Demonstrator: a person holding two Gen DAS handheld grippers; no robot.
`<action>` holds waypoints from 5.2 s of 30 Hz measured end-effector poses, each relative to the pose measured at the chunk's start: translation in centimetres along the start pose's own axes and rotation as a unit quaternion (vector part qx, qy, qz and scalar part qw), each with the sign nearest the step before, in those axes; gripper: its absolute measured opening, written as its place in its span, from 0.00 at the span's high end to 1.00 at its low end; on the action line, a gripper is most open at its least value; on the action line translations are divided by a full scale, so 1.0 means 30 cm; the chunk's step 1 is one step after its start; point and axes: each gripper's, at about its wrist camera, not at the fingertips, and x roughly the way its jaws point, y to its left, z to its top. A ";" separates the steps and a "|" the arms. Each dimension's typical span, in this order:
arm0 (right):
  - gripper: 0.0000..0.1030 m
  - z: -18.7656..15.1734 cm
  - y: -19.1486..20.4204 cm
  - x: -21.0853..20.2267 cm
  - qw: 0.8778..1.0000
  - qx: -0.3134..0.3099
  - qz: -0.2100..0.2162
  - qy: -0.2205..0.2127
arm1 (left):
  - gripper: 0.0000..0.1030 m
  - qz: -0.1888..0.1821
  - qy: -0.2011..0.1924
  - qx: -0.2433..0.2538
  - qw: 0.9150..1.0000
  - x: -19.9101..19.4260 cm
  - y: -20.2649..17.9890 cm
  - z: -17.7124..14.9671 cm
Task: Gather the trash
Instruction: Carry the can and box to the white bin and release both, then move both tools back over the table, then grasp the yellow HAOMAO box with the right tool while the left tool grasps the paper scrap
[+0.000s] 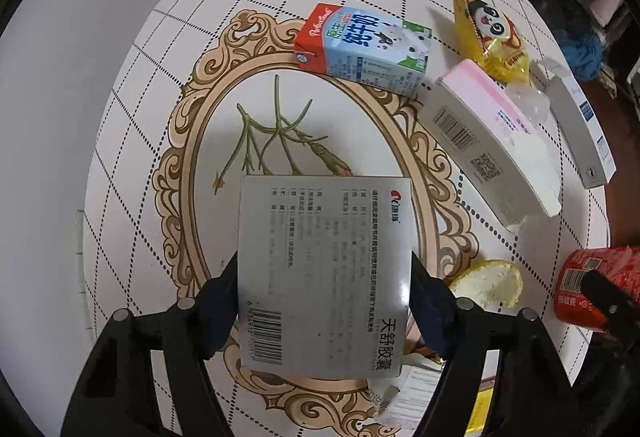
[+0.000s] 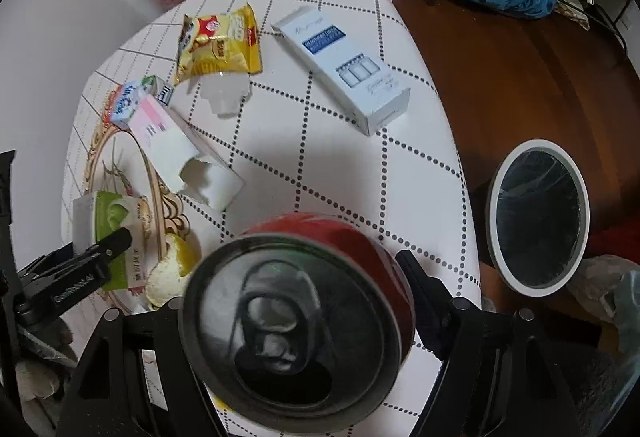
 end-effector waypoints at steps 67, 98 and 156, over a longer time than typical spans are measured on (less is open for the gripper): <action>0.05 -0.121 -1.439 -0.131 0.960 0.278 -0.015 -0.030 | 0.03 -0.129 -0.049 0.243 0.960 -0.202 -1.419 -0.064; 0.05 -0.301 -1.146 -0.765 0.965 0.205 -0.065 -0.151 | 0.03 -0.111 -0.166 0.225 0.954 -0.690 -1.194 -0.188; 0.27 -0.212 0.032 0.064 0.985 -0.154 -0.076 0.021 | 0.66 -0.013 -0.092 0.078 0.993 -0.074 -0.174 -0.338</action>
